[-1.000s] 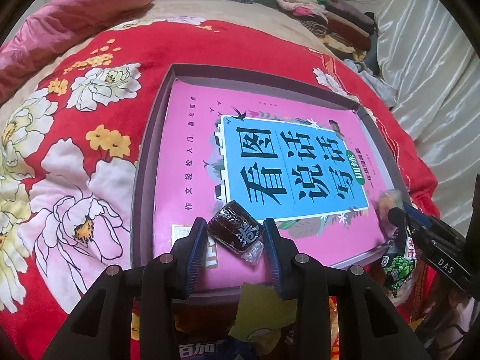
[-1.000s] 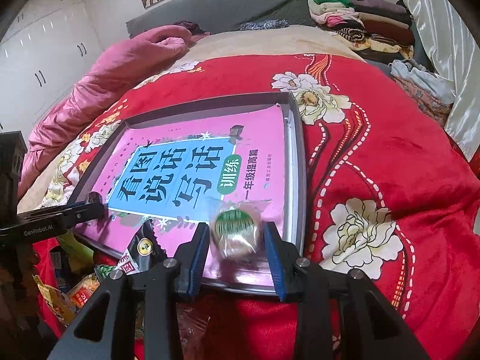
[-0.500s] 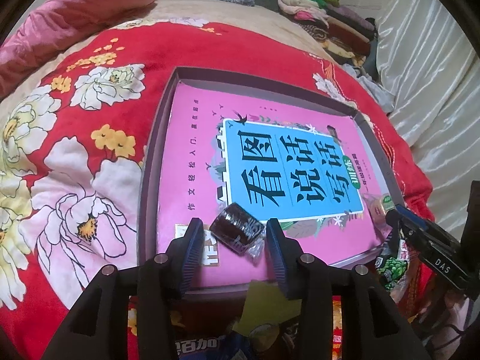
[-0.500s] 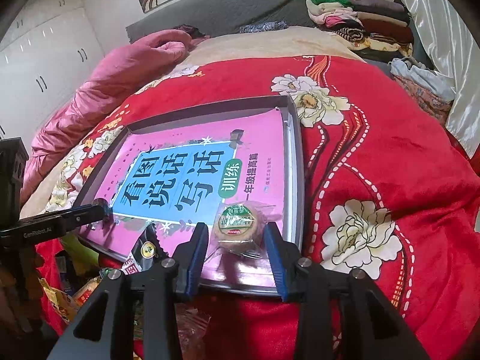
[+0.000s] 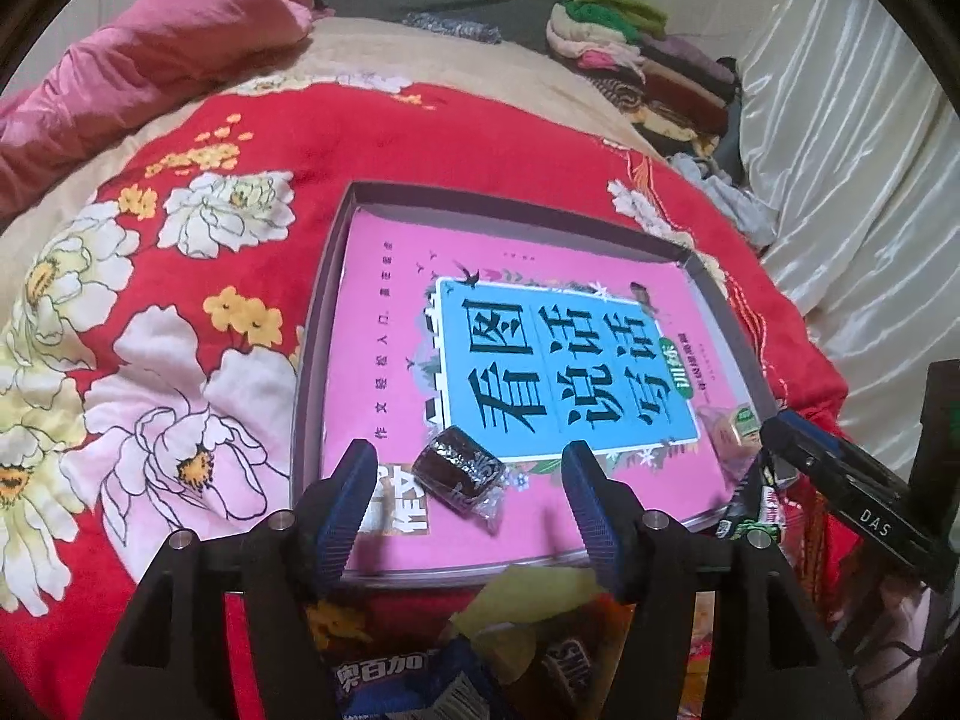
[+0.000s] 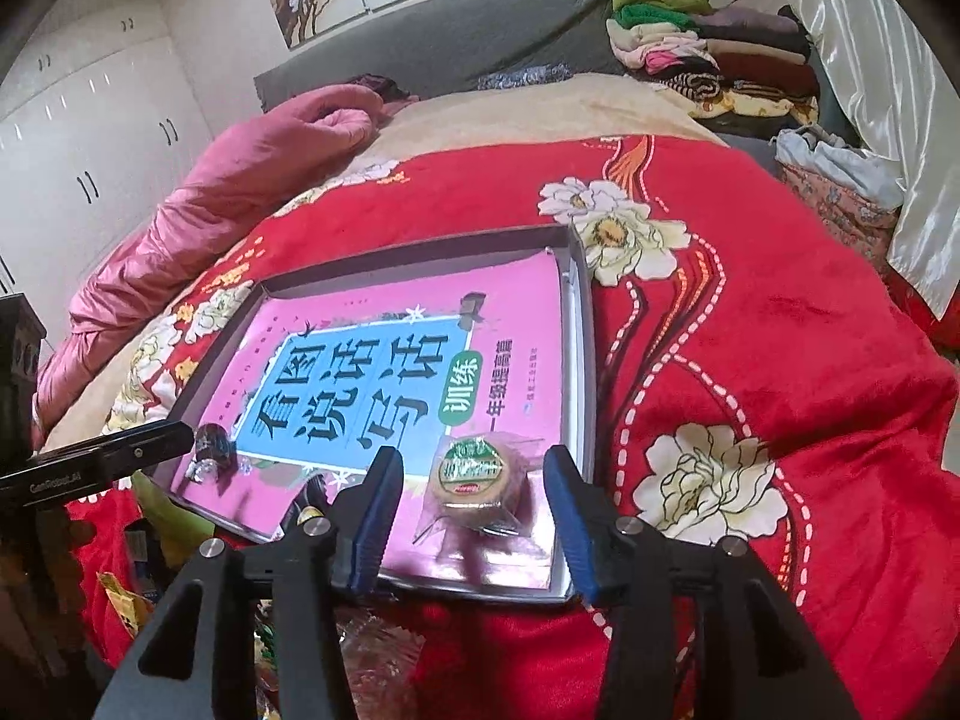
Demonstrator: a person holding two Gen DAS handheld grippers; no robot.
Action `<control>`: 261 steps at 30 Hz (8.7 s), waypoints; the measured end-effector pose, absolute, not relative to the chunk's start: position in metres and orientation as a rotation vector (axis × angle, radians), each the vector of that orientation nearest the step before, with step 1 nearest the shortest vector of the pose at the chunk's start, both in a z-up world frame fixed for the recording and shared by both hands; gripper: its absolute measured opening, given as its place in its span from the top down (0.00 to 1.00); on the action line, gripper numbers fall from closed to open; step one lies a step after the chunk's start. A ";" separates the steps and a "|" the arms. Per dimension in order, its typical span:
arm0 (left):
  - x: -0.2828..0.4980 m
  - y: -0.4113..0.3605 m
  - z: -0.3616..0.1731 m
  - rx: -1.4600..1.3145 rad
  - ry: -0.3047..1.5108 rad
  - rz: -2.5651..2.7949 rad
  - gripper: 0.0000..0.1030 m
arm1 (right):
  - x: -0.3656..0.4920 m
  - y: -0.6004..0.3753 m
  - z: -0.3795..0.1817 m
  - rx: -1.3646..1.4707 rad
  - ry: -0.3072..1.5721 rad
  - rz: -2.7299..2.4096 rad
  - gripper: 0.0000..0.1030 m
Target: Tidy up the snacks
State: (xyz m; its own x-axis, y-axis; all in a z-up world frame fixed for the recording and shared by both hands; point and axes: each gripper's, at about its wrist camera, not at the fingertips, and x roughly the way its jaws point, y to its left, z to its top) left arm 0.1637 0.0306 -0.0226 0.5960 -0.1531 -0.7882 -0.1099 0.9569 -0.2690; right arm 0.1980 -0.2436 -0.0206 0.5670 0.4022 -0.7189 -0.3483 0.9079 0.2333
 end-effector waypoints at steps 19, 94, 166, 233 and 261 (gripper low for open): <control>0.135 0.037 0.001 -0.320 0.875 0.000 0.26 | 0.185 -0.243 -0.002 0.072 0.764 0.490 0.40; 0.069 0.044 -0.041 -0.413 1.059 -0.014 0.24 | 0.069 -0.175 0.004 -0.006 0.796 0.697 0.33; 0.063 0.038 0.003 -0.431 0.929 0.005 0.42 | 0.086 -0.189 0.020 0.088 0.701 0.792 0.83; 0.148 -0.025 0.018 -0.294 0.899 -0.091 0.42 | 0.169 -0.277 0.038 0.220 0.606 0.520 0.83; 0.169 -0.041 -0.005 -0.229 0.944 -0.105 0.42 | 0.196 -0.267 0.004 0.180 0.741 0.499 0.83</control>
